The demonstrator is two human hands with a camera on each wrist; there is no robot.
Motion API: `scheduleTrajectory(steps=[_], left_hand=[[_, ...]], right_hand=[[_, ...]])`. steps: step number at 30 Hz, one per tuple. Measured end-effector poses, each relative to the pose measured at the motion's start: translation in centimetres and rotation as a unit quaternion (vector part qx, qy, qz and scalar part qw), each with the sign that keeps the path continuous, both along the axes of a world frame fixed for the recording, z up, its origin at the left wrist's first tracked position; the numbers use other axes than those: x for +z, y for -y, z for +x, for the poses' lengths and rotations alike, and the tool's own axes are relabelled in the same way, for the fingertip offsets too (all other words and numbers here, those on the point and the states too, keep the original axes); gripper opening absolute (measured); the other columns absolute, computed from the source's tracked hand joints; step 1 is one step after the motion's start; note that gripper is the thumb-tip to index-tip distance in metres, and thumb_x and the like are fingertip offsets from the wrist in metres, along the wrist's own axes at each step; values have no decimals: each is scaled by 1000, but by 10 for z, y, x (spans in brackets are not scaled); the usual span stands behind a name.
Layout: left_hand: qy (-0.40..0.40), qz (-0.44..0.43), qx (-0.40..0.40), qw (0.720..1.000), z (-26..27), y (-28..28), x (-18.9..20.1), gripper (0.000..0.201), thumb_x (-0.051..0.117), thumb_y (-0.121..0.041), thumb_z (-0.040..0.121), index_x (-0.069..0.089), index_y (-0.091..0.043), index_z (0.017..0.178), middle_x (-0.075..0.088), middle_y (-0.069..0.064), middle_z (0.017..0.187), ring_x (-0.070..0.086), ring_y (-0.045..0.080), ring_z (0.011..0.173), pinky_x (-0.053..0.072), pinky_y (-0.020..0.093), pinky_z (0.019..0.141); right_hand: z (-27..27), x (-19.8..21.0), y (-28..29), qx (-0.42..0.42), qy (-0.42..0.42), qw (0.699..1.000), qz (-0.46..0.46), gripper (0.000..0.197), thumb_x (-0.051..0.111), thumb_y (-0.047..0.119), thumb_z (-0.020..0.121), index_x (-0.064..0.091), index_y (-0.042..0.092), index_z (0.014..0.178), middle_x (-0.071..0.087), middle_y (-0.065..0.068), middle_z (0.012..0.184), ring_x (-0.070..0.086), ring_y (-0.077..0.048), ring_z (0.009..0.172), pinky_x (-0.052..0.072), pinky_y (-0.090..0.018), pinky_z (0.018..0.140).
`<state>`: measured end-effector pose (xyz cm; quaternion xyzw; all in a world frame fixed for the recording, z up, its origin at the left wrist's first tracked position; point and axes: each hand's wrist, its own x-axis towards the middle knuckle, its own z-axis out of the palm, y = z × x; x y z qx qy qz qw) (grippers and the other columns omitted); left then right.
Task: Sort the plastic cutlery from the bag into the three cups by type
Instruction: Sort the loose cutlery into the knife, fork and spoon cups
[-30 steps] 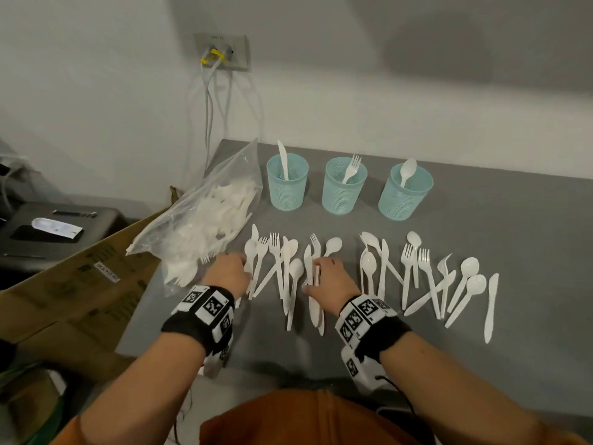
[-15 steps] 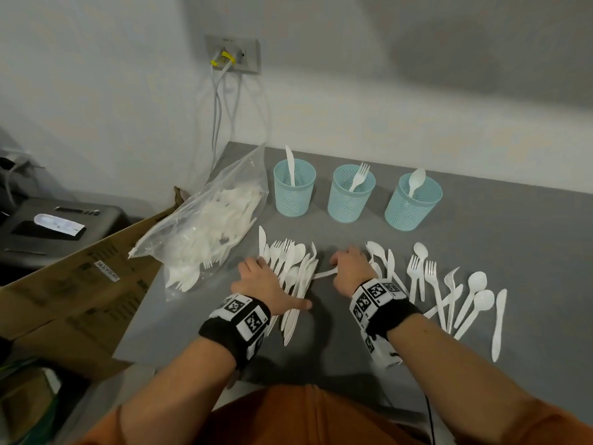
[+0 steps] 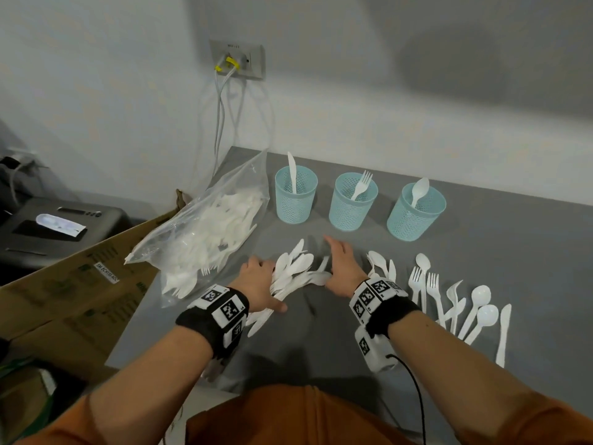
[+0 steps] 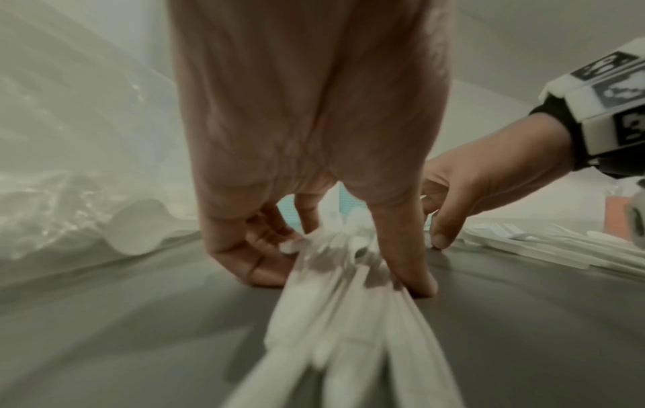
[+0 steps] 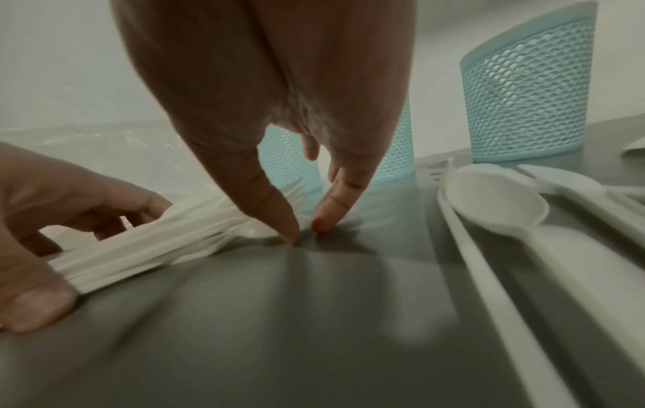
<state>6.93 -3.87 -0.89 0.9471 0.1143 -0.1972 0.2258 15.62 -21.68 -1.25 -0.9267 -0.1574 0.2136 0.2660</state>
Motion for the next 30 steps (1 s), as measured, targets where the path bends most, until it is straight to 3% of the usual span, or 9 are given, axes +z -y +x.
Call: scheduleTrajectory(steps=[3, 7, 11, 13, 15, 18, 20, 28, 30], left_hand=[[-6, -15, -43, 999, 10, -1, 2, 83, 79, -36, 72, 36, -16, 139, 35, 12, 137, 39, 28, 127, 36, 34, 104], [8, 0, -74, 997, 24, 5, 4, 64, 71, -28, 80, 42, -12, 134, 48, 13, 131, 48, 28, 120, 36, 29, 98], [18, 38, -83, 996, 34, 14, 2, 59, 73, -29, 75, 48, -7, 123, 55, 13, 122, 55, 28, 110, 42, 30, 86], [17, 51, -79, 995, 39, 18, 0, 59, 74, -33, 73, 49, -8, 119, 57, 12, 119, 58, 27, 107, 42, 29, 81], [17, 61, -80, 995, 43, 21, -3, 54, 71, -34, 74, 50, -10, 118, 58, 11, 119, 59, 27, 107, 43, 30, 81], [30, 92, -110, 989, 48, 22, -5, 54, 68, -35, 78, 50, -9, 122, 54, 12, 124, 54, 27, 113, 42, 31, 93], [49, 108, -135, 984, 49, 23, -6, 55, 67, -35, 79, 48, -8, 122, 52, 12, 125, 50, 28, 116, 38, 32, 97], [67, 46, -131, 988, 47, 22, -12, 43, 63, -32, 83, 49, -8, 116, 59, 13, 118, 58, 29, 107, 41, 31, 85], [71, 23, -124, 989, 48, 21, -10, 38, 61, -36, 85, 55, -9, 112, 61, 12, 114, 59, 28, 104, 42, 31, 84]], right_hand=[[11, 6, -7, 54, -15, 998, -42, 101, 74, 13, 74, 9, 21, 151, 18, -10, 152, 29, -30, 139, 26, -41, 116], [20, 8, -17, 85, -12, 990, -114, 87, 70, 12, 74, 25, 22, 148, 32, -10, 145, 33, -32, 134, 30, -38, 112], [25, 13, -27, 125, 15, 980, -153, 34, 69, 13, 70, 66, 16, 103, 65, -9, 108, 61, -28, 100, 48, -30, 85], [26, 14, -32, 154, 25, 970, -188, 18, 67, 16, 69, 65, 16, 87, 70, -9, 94, 64, -29, 89, 44, -26, 73], [27, 13, -34, 171, 32, 961, -217, 17, 65, 21, 73, 64, 16, 89, 68, -7, 95, 63, -28, 93, 38, -27, 78], [29, 11, -32, 159, 29, 961, -227, 25, 67, 28, 73, 64, 15, 94, 64, -6, 95, 57, -27, 97, 43, -32, 82], [30, 12, -29, 147, 26, 961, -234, 27, 70, 30, 70, 65, 13, 92, 62, -4, 87, 57, -25, 86, 45, -30, 73], [26, 22, -21, 148, 4, 965, -219, 20, 64, 36, 66, 55, 18, 67, 59, 2, 67, 62, -25, 72, 51, -30, 69], [24, 26, -17, 143, 5, 971, -192, 17, 65, 34, 69, 57, 20, 73, 60, 3, 72, 63, -25, 77, 49, -30, 69]])
